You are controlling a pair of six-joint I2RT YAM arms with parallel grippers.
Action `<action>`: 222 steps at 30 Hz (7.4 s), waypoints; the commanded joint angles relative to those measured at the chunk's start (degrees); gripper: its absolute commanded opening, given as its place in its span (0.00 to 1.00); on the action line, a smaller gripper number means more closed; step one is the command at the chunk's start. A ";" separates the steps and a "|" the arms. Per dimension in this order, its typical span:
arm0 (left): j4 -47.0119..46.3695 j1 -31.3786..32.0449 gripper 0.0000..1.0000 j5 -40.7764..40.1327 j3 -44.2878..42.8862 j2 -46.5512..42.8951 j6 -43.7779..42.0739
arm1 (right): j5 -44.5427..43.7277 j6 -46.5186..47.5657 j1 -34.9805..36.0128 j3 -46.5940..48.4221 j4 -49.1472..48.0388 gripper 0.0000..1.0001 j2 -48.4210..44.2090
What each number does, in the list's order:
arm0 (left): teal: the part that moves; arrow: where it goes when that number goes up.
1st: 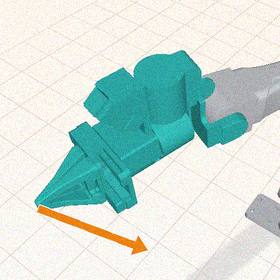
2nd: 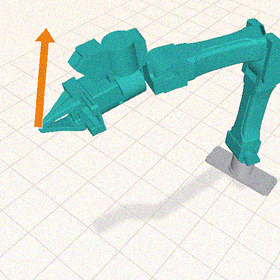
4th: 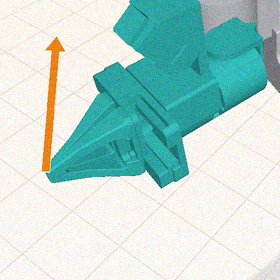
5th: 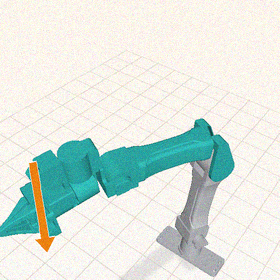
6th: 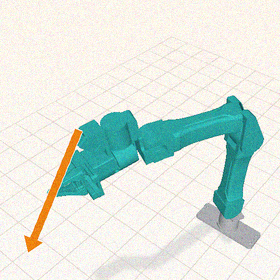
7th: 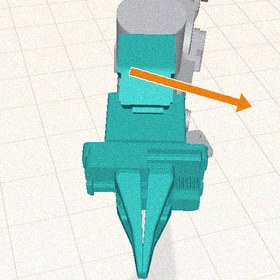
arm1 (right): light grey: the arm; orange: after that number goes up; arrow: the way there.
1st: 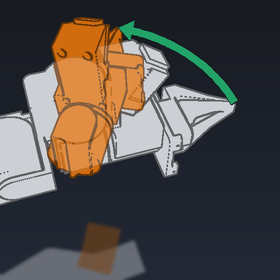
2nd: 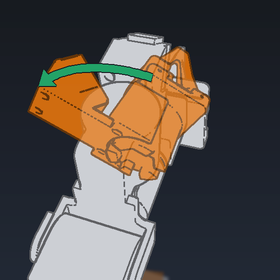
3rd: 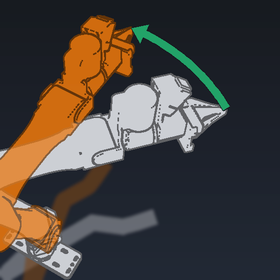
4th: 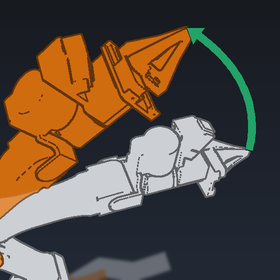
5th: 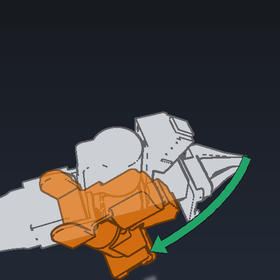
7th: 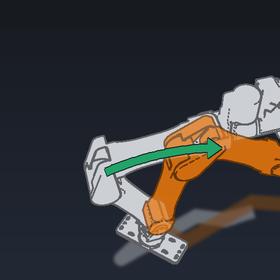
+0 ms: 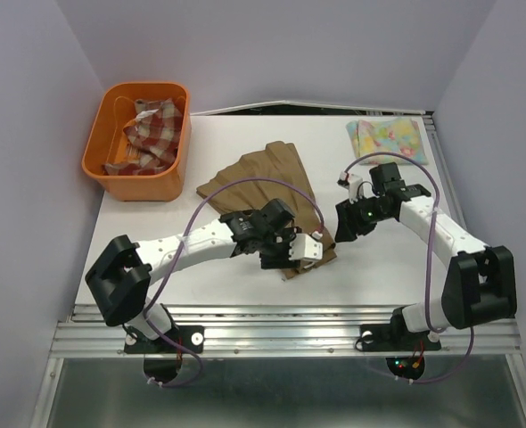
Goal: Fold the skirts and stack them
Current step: Fold the skirt
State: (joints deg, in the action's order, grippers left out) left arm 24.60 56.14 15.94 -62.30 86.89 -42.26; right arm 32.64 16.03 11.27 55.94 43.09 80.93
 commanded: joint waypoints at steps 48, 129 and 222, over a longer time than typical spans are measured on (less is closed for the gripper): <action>-32.42 -22.65 0.00 36.26 15.37 13.30 58.17 | -11.99 47.68 13.87 -20.61 -31.32 0.66 -9.38; -42.25 22.16 0.98 -27.18 35.14 -10.96 -33.85 | 3.74 3.92 12.02 17.72 -11.44 0.67 23.39; -35.94 -25.82 0.00 9.90 5.88 4.15 23.19 | 6.40 -6.61 11.85 27.64 -19.00 0.65 40.63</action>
State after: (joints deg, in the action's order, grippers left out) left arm -6.83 30.96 28.91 -55.92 89.17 -17.47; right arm 49.10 13.52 22.59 81.38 22.70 121.21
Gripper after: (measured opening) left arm 0.139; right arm 0.619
